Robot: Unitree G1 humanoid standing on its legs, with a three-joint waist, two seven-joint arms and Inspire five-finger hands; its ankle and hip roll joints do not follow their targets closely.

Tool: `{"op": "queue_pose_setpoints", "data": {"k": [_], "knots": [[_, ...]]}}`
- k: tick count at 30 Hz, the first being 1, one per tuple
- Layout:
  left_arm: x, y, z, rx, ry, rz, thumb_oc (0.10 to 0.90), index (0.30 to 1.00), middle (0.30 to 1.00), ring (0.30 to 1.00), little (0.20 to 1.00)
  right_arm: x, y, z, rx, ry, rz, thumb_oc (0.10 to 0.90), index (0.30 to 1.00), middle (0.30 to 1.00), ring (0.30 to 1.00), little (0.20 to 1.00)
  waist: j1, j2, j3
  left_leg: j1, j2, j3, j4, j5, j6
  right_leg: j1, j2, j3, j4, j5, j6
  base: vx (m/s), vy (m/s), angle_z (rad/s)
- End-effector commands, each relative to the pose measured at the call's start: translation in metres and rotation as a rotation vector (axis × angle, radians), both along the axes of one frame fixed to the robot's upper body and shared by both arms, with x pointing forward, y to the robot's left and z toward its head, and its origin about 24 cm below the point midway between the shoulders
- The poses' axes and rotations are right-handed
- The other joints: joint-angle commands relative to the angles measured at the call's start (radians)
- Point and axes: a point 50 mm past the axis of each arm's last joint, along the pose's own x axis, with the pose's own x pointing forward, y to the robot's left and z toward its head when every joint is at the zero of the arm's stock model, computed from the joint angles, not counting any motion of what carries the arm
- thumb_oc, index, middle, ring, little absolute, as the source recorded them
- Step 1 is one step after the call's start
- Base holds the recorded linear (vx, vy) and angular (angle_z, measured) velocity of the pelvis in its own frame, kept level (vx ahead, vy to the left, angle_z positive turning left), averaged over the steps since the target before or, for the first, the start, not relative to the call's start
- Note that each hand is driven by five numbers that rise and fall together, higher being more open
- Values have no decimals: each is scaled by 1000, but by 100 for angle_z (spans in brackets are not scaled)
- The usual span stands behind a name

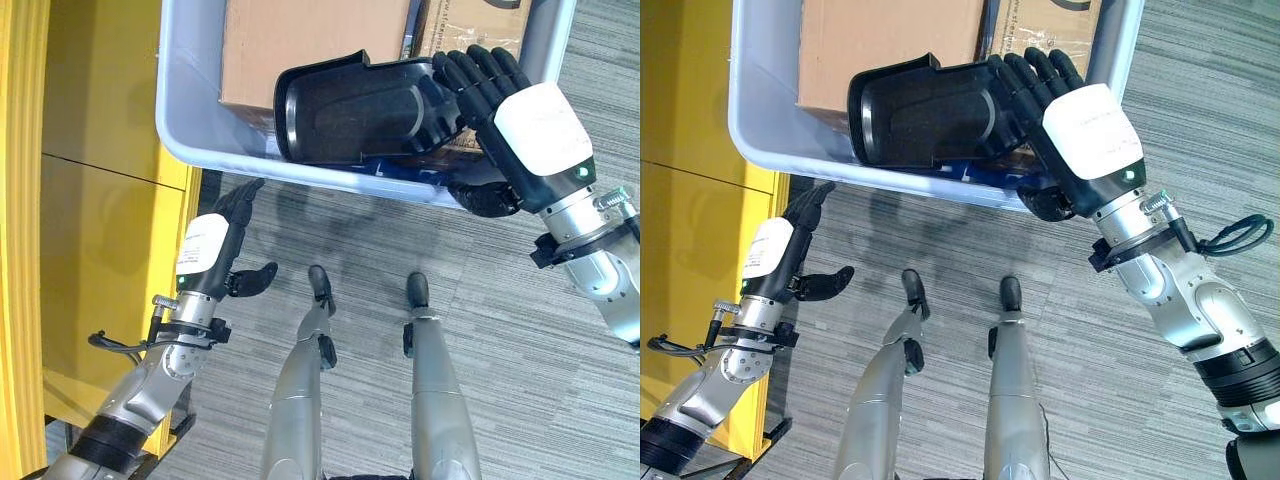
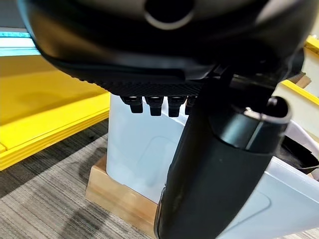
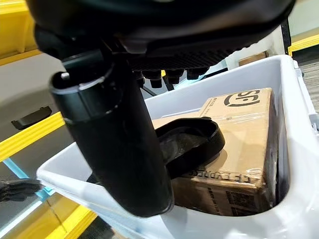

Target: Move parts from the plastic box to the shelf.

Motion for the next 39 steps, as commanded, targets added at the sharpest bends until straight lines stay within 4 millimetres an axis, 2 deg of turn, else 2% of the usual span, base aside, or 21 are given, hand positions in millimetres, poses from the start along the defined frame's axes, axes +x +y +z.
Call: {"op": "queue_pose_setpoints", "data": {"k": [1, 2, 3, 7, 11, 15, 24, 28, 33, 39], "knots": [[-8, 0, 19, -6, -133, -29, 900, 1000, 1000, 1000, 1000, -12, 8, 45, 176, -137, 170, 900, 1000, 1000, 1000, 1000, -10, 39, -11, 5, -11, -120, 63, -150, -22, 71, 31, -83, -10, -101, -84, 35, 17, 2], [-9, -1, 18, -11, -127, -35, 900, 1000, 1000, 1000, 1000, -20, 15, 45, 326, -83, 306, 900, 1000, 1000, 1000, 1000, -18, 38, -11, 17, -14, -116, 68, -160, -25, 81, 30, -80, -7, -109, -83, 0, 0, 0], [-9, -2, 21, -16, -131, -40, 900, 1000, 1000, 1000, 1000, -26, 19, 45, 399, -57, 389, 900, 1000, 1000, 1000, 1000, -19, 40, -11, 11, -11, -114, 68, -154, -24, 73, 35, -76, -9, -100, -85, 0, 0, 0], [-11, -6, 21, -25, -139, -52, 900, 1000, 1000, 1000, 1000, -38, 29, 39, 522, -13, 546, 900, 1000, 1000, 1000, 1000, -28, 46, -11, 9, -12, -106, 77, -160, -24, 64, 40, -65, 2, -102, -87, 6, 18, 0], [-13, -8, 20, -29, -146, -59, 900, 1000, 1000, 1000, 1000, -47, 34, 34, 572, -8, 623, 900, 1000, 1000, 1000, 1000, -33, 48, -11, 10, -13, -99, 78, -163, -22, 61, 43, -57, 0, -99, -87, 0, 0, 0], [-14, -7, 18, -31, -144, -57, 900, 1000, 1000, 1000, 1000, -50, 34, 30, 545, -47, 596, 900, 1000, 1000, 1000, 1000, -38, 47, -11, 12, -14, -98, 78, -165, -20, 63, 45, -54, -2, -96, -85, 0, 0, 0], [-13, -8, 18, -18, -142, -61, 900, 1000, 1000, 1000, 1000, -43, 28, 33, 316, -164, 386, 900, 1000, 1000, 1000, 1000, -29, 46, -11, 7, -16, -102, 77, -161, -17, 68, 44, -60, -9, -93, -85, 0, 0, 0], [-11, -10, 19, -17, -145, -69, 900, 1000, 1000, 1000, 1000, -41, 21, 40, 403, -211, 377, 900, 1000, 1000, 1000, 1000, -27, 47, -11, 4, -13, -103, 76, -159, -18, 64, 43, -62, -8, -93, -87, 0, 0, 0], [-13, -14, 19, -33, -142, -81, 900, 1000, 1000, 1000, 1000, -41, 11, 45, 620, -277, 419, 900, 1000, 1000, 1000, 1000, -29, 56, -11, 9, -15, -102, 75, -161, -19, 64, 44, -56, -6, -98, -89, 3, 7, 0], [-14, -18, 16, -60, -139, -90, 900, 1000, 1000, 1000, 1000, -43, 14, 49, 669, -321, 431, 900, 1000, 1000, 1000, 1000, -29, 69, -11, 10, -20, -96, 80, -166, -18, 55, 46, -47, 6, -103, -93, 18, 34, -3]]}}
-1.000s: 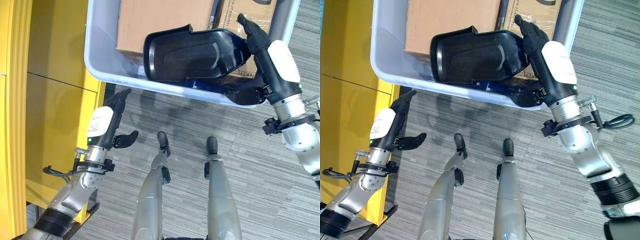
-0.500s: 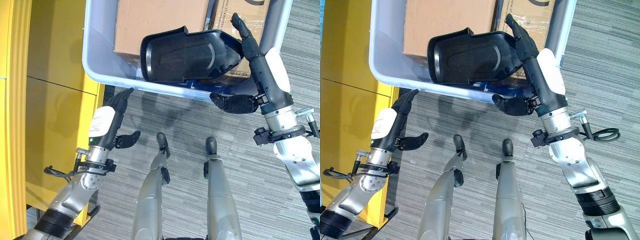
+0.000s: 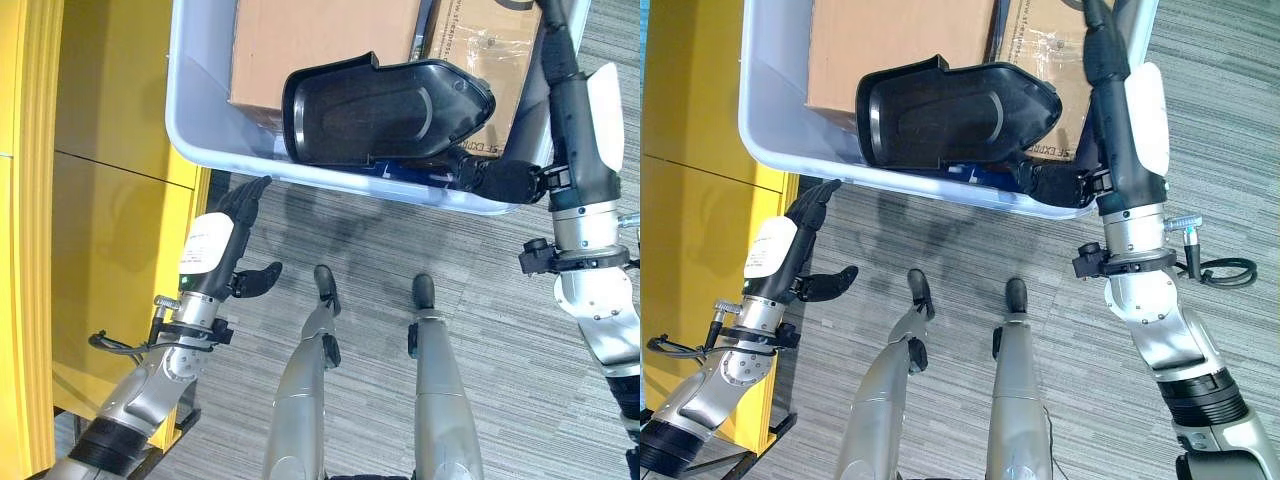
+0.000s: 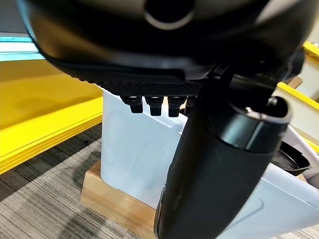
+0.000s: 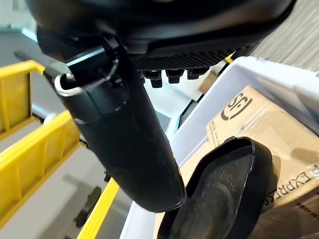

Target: Move parts from the plastic box to the shelf.

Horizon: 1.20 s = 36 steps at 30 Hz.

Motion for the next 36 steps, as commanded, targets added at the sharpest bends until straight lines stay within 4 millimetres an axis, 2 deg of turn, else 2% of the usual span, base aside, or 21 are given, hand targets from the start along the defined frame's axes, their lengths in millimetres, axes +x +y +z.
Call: {"op": "queue_pose_setpoints", "data": {"k": [1, 4, 8, 11, 13, 17, 21, 27, 36], "knots": [[-10, -13, 11, -82, -101, -56, 900, 1000, 1000, 1000, 1000, -23, 6, 54, 55, -307, 63, 900, 1000, 1000, 1000, 1000, -36, 64, -12, 7, -17, -107, 72, -160, -19, 64, 47, -60, -18, -92, -93, 20, 33, -3], [-10, -15, 10, -88, -100, -63, 900, 1000, 1000, 1000, 1000, -26, 5, 60, 62, -361, 47, 900, 1000, 1000, 1000, 1000, -35, 68, -12, 12, -19, -107, 74, -163, -21, 66, 45, -58, -13, -97, -93, 8, 12, -1], [-11, -14, 8, -82, -97, -56, 900, 1000, 1000, 1000, 1000, -25, 7, 66, -30, -364, -13, 900, 1000, 1000, 1000, 1000, -31, 70, -12, 12, -25, -112, 78, -164, -24, 65, 46, -60, -5, -100, -93, 0, 0, 0], [-12, -12, 5, -75, -87, -57, 900, 1000, 1000, 1000, 1000, -22, 12, 63, -230, -385, -144, 900, 1000, 1000, 1000, 1000, -30, 66, -12, 16, -32, -118, 85, -173, -24, 73, 40, -64, 0, -110, -91, 0, 0, 0], [-12, -12, 5, -57, -89, -62, 900, 1000, 1000, 1000, 1000, -19, 16, 66, -428, -440, -253, 900, 1000, 1000, 1000, 1000, -18, 65, -12, -3, -29, -121, 84, -161, -23, 60, 43, -70, -1, -100, -91, -26, -36, 1], [-10, -11, 7, -36, -88, -60, 900, 1000, 1000, 1000, 1000, -12, 11, 73, -582, -452, -366, 900, 1000, 1000, 1000, 1000, -4, 60, -12, -17, -26, -127, 85, -156, -22, 55, 38, -83, -1, -98, -89, -22, -44, 2], [-9, -4, 9, -13, -86, -50, 900, 1000, 1000, 1000, 1000, -3, 4, 76, -643, -433, -408, 900, 1000, 1000, 1000, 1000, 7, 54, -12, -27, -24, -136, 82, -148, -25, 53, 33, -94, -4, -97, -86, -15, -41, 8], [-6, 3, 15, 5, -101, -42, 900, 1000, 1000, 1000, 1000, 8, 4, 77, -726, -384, -421, 900, 1000, 1000, 1000, 1000, 18, 49, -12, -59, -21, -143, 92, -145, -24, 28, 32, -104, 9, -100, -86, -9, -30, 3], [-4, 9, 18, 6, -125, 3, 900, 1000, 1000, 1000, 1000, 18, -5, 69, -720, -337, -448, 900, 1000, 1000, 1000, 1000, 21, 43, -12, -96, -19, -147, 108, -147, -22, -8, 36, -108, 30, -107, -89, -3, -11, 2]]}}
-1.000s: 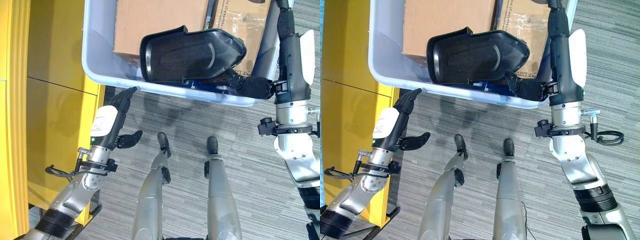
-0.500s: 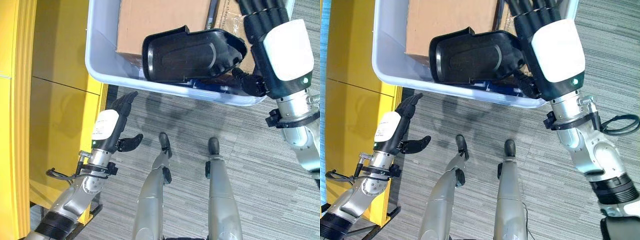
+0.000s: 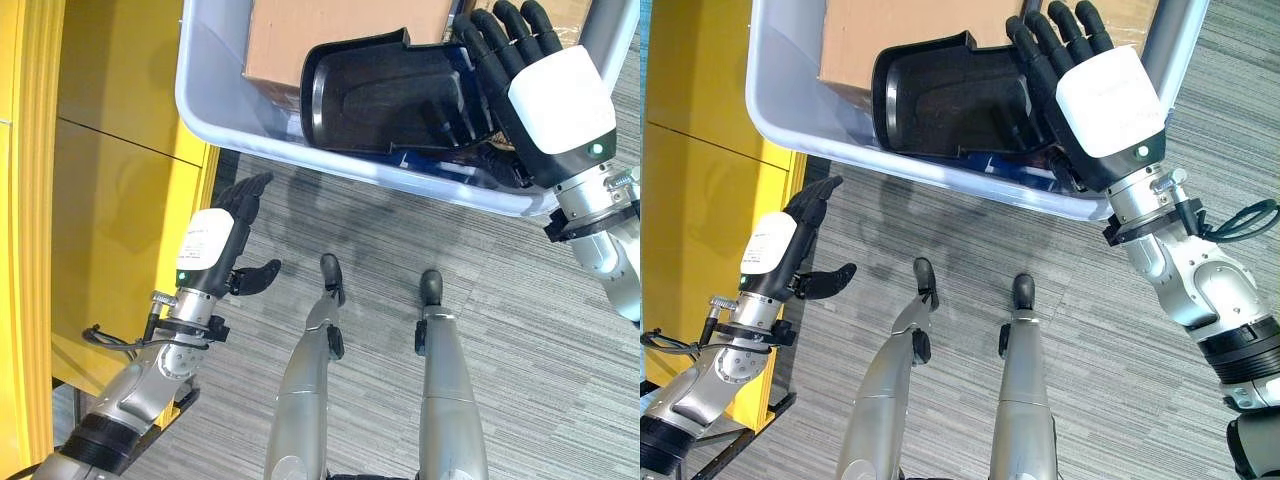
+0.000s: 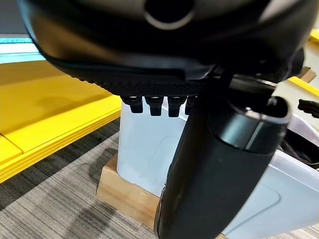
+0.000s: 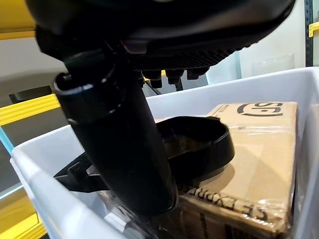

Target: Move parts from the plastic box to the shelf.

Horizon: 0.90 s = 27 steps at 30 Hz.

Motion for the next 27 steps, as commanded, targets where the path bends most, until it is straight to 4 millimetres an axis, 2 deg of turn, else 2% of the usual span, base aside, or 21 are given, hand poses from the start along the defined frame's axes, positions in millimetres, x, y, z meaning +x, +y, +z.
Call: {"op": "queue_pose_setpoints", "data": {"k": [1, 7, 19, 27], "knots": [[-6, 8, 13, -45, -116, 28, 900, 1000, 1000, 1000, 1000, -13, 3, 49, 4, -229, 68, 900, 1000, 1000, 1000, 1000, -21, 31, -10, -13, -18, -107, 66, -148, -19, 48, 43, -72, 1, -98, -85, 0, 0, 0], [-5, 16, 10, -39, -105, 64, 900, 1000, 1000, 1000, 1000, -15, 4, 45, -5, -239, 102, 900, 1000, 1000, 1000, 1000, -25, 31, -10, -33, -23, -107, 81, -157, -21, 23, 43, -62, 30, -116, -85, 0, 0, 0], [-3, 19, 10, -8, -129, 71, 900, 1000, 1000, 1000, 1000, -14, 7, 33, 23, -222, 167, 900, 1000, 1000, 1000, 1000, -27, 33, -10, -79, -19, -104, 99, -159, -19, -27, 50, -55, 45, -119, -89, -10, -5, 0], [-1, 18, 10, -8, -162, 84, 900, 1000, 1000, 1000, 1000, -17, 14, 35, -64, -330, 222, 900, 1000, 1000, 1000, 1000, -19, 43, -10, -111, -17, -108, 110, -156, -19, -65, 53, -53, 62, -120, -93, -8, -3, 0]]}}
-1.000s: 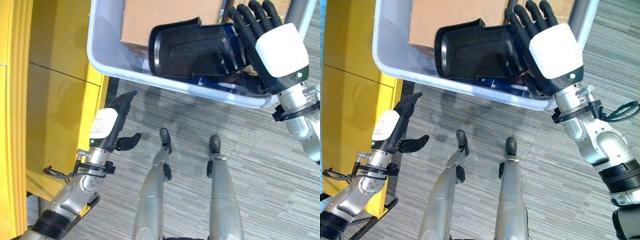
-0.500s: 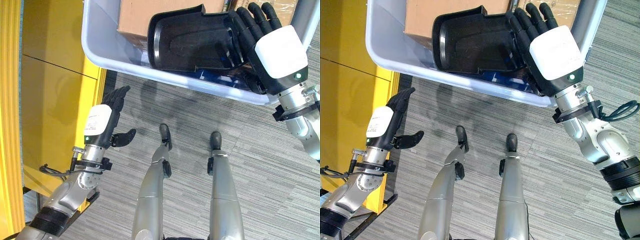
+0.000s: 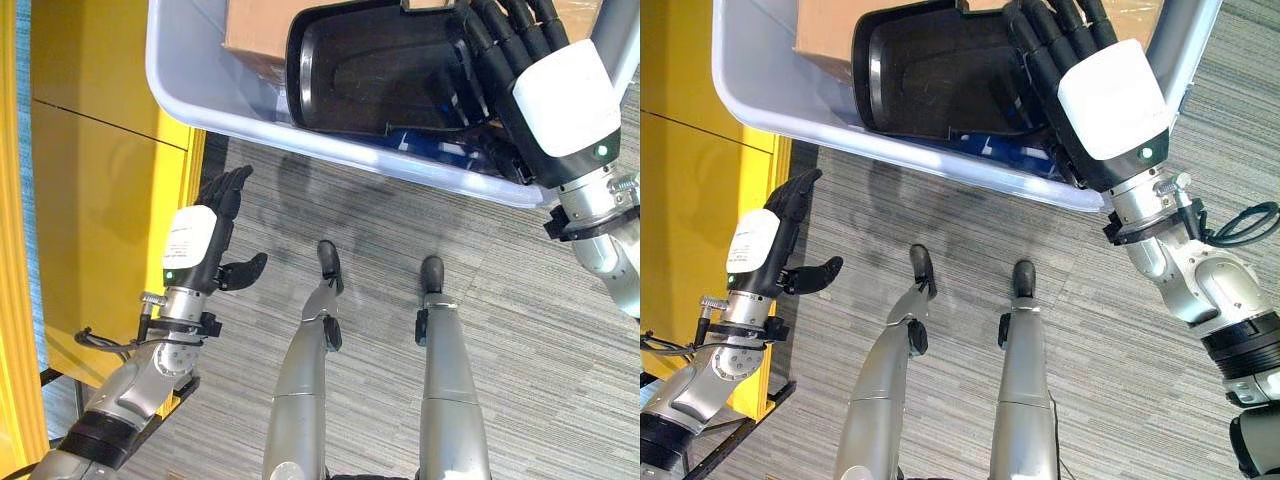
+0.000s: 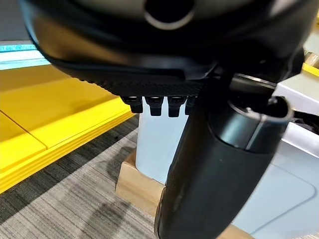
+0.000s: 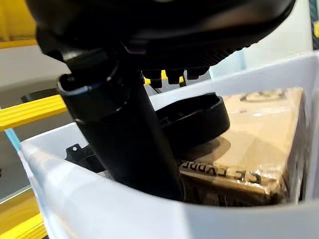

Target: Move parts from the plastic box to the shelf.

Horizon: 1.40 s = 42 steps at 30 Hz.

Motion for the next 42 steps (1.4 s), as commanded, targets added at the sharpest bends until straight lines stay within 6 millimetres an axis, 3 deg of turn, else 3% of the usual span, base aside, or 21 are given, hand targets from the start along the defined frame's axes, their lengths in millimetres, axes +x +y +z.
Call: {"op": "queue_pose_setpoints", "data": {"k": [1, 19, 36, 42], "knots": [[-6, 4, 10, 12, -106, 4, 900, 1000, 1000, 1000, 1000, -13, 18, 33, -45, -185, 141, 900, 1000, 1000, 1000, 1000, -17, 42, -10, -2, -20, -105, 61, -151, -18, 51, 50, -59, 1, -111, -84, 0, 0, 0], [-5, 16, 3, -14, -117, 60, 900, 1000, 1000, 1000, 1000, -9, 28, 24, -151, -125, 178, 900, 1000, 1000, 1000, 1000, -10, 45, -10, -73, -15, -114, 93, -150, -19, -24, 52, -52, 49, -131, -89, -7, -3, 0], [-1, 24, 10, 27, -106, 60, 900, 1000, 1000, 1000, 1000, 2, 32, 0, -164, 299, 153, 900, 1000, 1000, 1000, 1000, -13, 21, -10, -98, 2, -127, 101, -140, -24, -48, 51, -63, 64, -136, -90, -3, -25, 1], [4, 29, 18, 45, -100, 71, 900, 1000, 1000, 1000, 1000, 15, 23, -9, -129, 458, 43, 900, 1000, 1000, 1000, 1000, -11, 13, -10, -107, 5, -134, 104, -136, -26, -55, 50, -68, 65, -136, -90, 8, -30, 0]]}}
